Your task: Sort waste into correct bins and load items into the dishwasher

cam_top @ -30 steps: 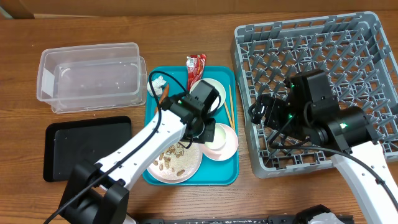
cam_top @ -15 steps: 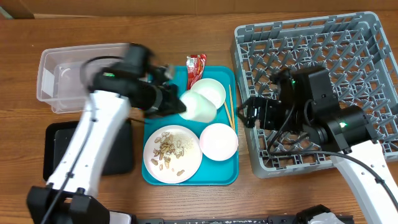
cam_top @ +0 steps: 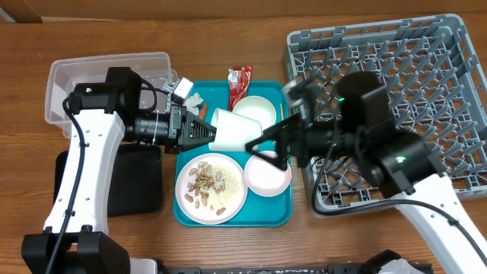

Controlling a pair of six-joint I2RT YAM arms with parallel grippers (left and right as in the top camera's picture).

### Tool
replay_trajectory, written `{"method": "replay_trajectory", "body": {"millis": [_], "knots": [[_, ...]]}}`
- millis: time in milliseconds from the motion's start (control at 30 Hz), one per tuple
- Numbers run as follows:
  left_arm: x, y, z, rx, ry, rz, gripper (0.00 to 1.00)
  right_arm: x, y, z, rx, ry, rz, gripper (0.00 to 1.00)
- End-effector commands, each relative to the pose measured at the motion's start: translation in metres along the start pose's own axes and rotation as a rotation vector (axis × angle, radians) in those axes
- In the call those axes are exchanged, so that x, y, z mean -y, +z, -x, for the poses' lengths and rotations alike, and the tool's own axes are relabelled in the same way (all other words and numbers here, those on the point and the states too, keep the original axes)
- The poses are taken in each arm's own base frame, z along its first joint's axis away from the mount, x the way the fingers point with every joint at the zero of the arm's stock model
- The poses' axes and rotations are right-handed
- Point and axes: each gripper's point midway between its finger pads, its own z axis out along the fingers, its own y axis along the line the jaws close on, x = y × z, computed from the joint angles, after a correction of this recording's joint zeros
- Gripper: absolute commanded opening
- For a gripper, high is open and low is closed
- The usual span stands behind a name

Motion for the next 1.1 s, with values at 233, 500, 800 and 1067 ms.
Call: {"method": "replay_trajectory", "body": {"millis": [233,500,800,1067], "knots": [[0.025,-0.003,0.000,0.025,0.102,-0.095,0.04,-0.013,0.011,0.006,-0.003,-0.084,0.051,0.86],[0.027,-0.004,-0.007,0.014,0.063,-0.101,0.04,0.006,0.010,0.015,0.042,-0.079,-0.058,0.91],[0.030,-0.006,-0.017,0.004,0.093,-0.110,0.04,-0.025,0.008,0.007,-0.003,-0.192,0.131,0.94],[0.035,-0.006,-0.016,0.012,0.121,-0.135,0.04,-0.047,0.004,0.006,-0.011,-0.253,0.251,0.88]]}}
